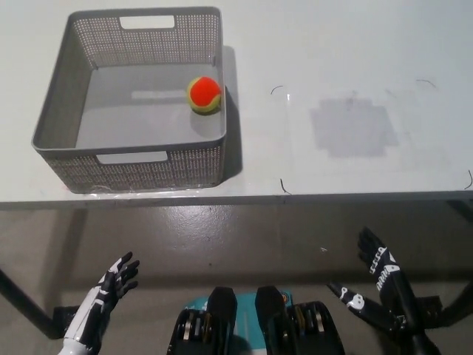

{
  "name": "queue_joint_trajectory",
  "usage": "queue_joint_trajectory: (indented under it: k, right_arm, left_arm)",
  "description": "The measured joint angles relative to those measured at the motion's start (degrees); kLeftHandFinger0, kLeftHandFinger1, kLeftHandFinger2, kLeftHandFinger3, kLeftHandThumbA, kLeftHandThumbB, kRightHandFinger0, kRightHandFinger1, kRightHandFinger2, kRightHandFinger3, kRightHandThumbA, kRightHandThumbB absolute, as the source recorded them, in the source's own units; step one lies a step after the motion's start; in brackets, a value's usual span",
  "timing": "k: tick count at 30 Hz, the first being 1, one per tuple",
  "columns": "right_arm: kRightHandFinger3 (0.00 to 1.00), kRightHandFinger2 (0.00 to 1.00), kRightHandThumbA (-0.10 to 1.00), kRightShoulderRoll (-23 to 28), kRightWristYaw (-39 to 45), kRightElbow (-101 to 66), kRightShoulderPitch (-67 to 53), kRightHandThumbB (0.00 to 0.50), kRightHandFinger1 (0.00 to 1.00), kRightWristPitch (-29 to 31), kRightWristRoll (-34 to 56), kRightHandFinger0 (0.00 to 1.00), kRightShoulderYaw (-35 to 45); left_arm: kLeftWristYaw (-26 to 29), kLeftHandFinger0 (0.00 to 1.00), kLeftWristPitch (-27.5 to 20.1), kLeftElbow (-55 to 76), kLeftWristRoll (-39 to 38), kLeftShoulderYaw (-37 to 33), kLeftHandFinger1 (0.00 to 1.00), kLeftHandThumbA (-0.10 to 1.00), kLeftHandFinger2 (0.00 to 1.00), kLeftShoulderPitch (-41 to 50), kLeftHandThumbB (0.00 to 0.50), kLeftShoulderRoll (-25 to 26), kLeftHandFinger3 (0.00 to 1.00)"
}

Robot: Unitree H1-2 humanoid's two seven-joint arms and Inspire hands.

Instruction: Use the right hand to pick up a tennis ball and put it into a container on the left side

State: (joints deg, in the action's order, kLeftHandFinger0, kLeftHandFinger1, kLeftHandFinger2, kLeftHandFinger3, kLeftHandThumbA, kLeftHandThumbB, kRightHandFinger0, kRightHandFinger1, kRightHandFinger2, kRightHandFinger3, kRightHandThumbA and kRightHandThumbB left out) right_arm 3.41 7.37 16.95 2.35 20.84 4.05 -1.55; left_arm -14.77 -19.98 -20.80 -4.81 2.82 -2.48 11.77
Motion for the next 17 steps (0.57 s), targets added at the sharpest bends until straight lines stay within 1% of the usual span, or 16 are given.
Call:
queue_joint_trajectory:
  k: [3,6,9,12,15,17]
  right_arm:
    - [1.00,1.00,1.00,0.0,0.3,0.3,0.0,0.225,1.00,0.3,0.5,1.00,0.0]
    - [1.00,1.00,1.00,-0.1,0.4,0.4,0.0,0.244,1.00,0.3,0.8,1.00,0.0]
    - [1.00,1.00,1.00,-0.1,0.5,0.9,0.1,0.244,1.00,0.3,1.4,1.00,0.0]
    - [1.00,1.00,1.00,-0.1,0.6,1.2,0.1,0.236,1.00,0.3,1.6,1.00,0.0]
    - [1.00,1.00,1.00,-0.1,0.7,1.5,0.1,0.226,1.00,0.3,1.6,1.00,-0.1]
    - [1.00,1.00,1.00,-0.1,0.7,1.6,0.0,0.232,1.00,0.3,1.6,1.00,-0.2]
  left_arm:
    - [0.0,1.00,-0.1,-0.2,-0.2,0.2,1.00,1.00,1.00,0.0,0.316,-0.1,1.00]
    - [0.0,1.00,-0.3,-0.4,-0.3,0.3,1.00,1.00,1.00,0.0,0.306,-0.1,1.00]
    - [0.0,1.00,-0.5,-0.8,-0.5,0.4,1.00,1.00,1.00,0.3,0.309,-0.2,1.00]
    - [0.0,1.00,-0.6,-0.8,-0.6,0.5,1.00,1.00,1.00,0.8,0.290,-0.4,1.00]
    - [0.0,1.00,-0.6,-0.8,-0.7,0.5,1.00,1.00,1.00,1.2,0.294,-0.4,1.00]
    - [0.0,1.00,-0.6,-0.8,-0.7,0.6,1.00,1.00,1.00,1.4,0.295,-0.4,1.00]
